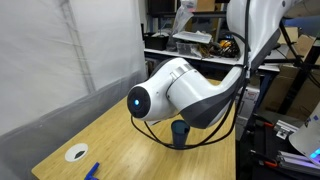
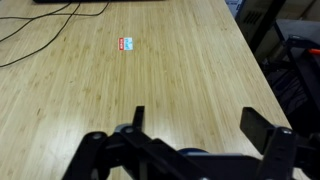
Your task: Put the black marker in the cup
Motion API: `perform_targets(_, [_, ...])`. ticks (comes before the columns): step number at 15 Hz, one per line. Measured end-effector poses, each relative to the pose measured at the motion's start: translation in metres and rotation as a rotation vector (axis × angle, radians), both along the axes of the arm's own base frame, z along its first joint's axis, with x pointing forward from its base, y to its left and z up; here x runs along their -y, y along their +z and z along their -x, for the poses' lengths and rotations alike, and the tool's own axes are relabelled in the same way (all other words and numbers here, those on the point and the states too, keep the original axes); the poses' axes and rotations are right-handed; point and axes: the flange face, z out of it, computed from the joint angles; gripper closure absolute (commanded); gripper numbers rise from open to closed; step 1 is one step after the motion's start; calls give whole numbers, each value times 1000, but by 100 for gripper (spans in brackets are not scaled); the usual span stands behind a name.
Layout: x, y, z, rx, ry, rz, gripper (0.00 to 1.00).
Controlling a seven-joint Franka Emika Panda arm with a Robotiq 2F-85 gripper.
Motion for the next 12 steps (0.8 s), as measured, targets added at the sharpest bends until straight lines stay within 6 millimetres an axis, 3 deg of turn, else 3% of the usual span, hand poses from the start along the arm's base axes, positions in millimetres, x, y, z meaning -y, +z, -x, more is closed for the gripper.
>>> perform_targets(5, [13, 32, -22, 46, -11, -64, 0])
perform_targets(9, [51, 59, -55, 77, -41, -192, 0])
perform_targets(12, [78, 78, -67, 101, -80, -249, 0])
